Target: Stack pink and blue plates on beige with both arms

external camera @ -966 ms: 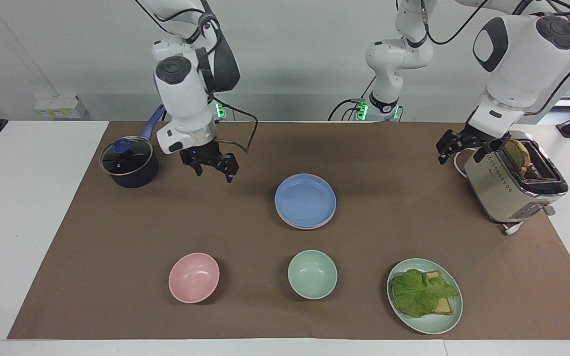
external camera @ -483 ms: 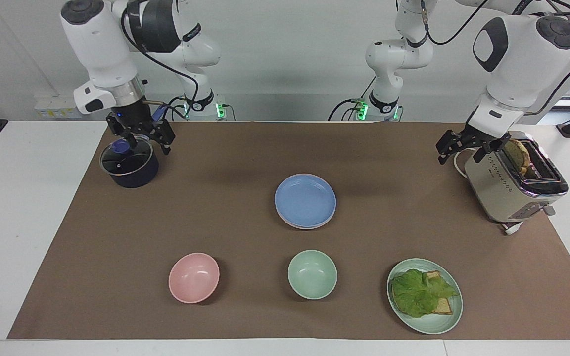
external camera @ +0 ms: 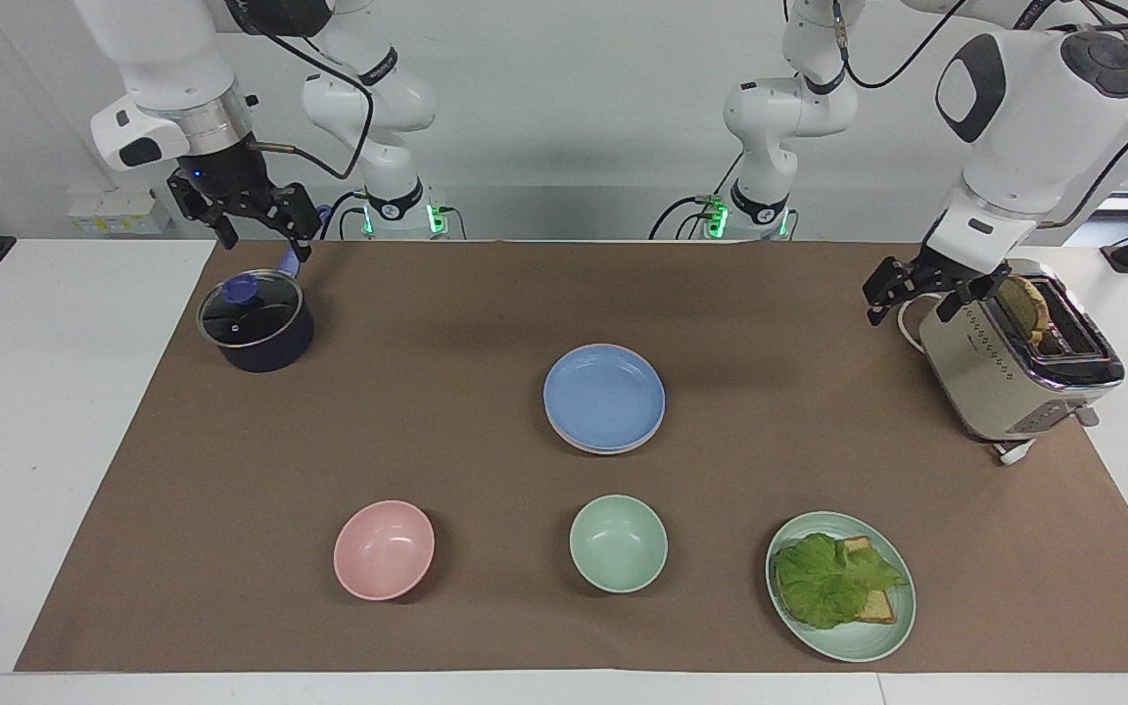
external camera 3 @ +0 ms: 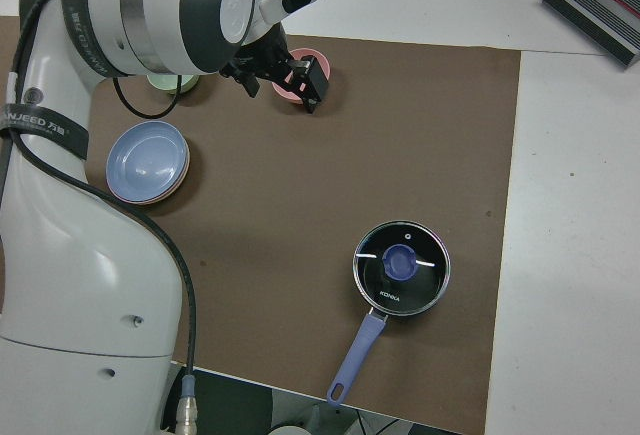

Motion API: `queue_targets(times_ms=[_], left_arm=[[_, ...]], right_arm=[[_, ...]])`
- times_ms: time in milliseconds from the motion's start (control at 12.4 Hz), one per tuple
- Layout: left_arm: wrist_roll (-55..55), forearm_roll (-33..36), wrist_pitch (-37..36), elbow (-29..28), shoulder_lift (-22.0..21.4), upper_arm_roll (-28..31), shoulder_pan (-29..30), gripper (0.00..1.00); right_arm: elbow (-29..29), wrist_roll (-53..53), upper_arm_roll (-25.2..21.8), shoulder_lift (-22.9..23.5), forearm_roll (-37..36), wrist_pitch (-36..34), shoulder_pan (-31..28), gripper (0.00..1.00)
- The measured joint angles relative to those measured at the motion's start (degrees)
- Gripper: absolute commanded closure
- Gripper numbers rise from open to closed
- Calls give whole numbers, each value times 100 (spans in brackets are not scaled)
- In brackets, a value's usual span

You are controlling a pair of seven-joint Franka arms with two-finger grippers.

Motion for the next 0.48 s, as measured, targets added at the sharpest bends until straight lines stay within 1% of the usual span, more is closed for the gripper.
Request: queue_targets(times_ms=[161,483], left_arm=[[0,0,0,0,0,0,0,0],[0,0,0,0,0,0,0,0]], right_arm=[[43,0,6,47,0,-77,-1,0],[-103,-1,21,-91,58,-106,1,0]])
